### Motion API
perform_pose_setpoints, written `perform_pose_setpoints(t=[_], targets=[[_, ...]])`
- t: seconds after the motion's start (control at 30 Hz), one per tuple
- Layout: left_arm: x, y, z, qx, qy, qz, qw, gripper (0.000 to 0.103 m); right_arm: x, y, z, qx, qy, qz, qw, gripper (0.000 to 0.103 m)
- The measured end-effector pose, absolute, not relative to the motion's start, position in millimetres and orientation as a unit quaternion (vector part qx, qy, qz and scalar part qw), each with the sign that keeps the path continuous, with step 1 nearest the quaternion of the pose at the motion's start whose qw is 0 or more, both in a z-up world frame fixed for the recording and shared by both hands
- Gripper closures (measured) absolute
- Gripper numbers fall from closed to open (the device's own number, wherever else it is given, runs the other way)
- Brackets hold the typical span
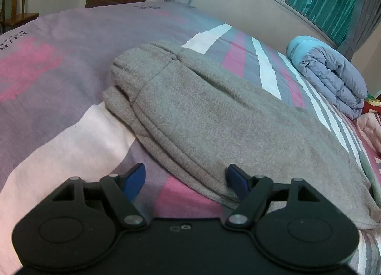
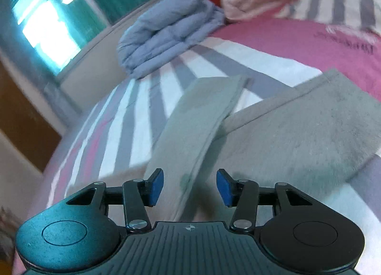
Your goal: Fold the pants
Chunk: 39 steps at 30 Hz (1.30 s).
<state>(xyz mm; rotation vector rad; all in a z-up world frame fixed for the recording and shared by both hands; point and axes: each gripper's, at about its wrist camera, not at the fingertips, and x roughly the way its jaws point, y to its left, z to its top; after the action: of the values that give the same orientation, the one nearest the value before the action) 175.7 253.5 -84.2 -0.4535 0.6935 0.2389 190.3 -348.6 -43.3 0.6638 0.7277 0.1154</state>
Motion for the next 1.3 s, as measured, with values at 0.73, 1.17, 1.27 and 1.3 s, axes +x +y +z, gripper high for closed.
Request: perform_pose_setpoints(t=[0.73, 1.17, 1.27, 1.3], targets=[[182.0, 250.1, -80.9, -0.215, 0.349, 0.13, 0.903, 0.033, 145.1, -421.6, -78.5, 0.364, 0.379, 0.07, 0.848, 0.098], [187.0, 245.4, -80.7, -0.21, 0.351, 0.142, 0.901, 0.032, 155.6, -498.5, -134.5, 0.687, 0.261, 0.098, 0.671, 0.043], [187.3, 245.4, -80.6, -0.21, 0.351, 0.142, 0.901, 0.032, 161.3, -507.4, -142.1, 0.746, 0.238, 0.135, 0.608, 0.044], [187.3, 245.6, -80.6, -0.21, 0.352, 0.142, 0.901, 0.032, 158.7, -513.6, -137.8, 0.744, 0.232, 0.14, 0.611, 0.046]])
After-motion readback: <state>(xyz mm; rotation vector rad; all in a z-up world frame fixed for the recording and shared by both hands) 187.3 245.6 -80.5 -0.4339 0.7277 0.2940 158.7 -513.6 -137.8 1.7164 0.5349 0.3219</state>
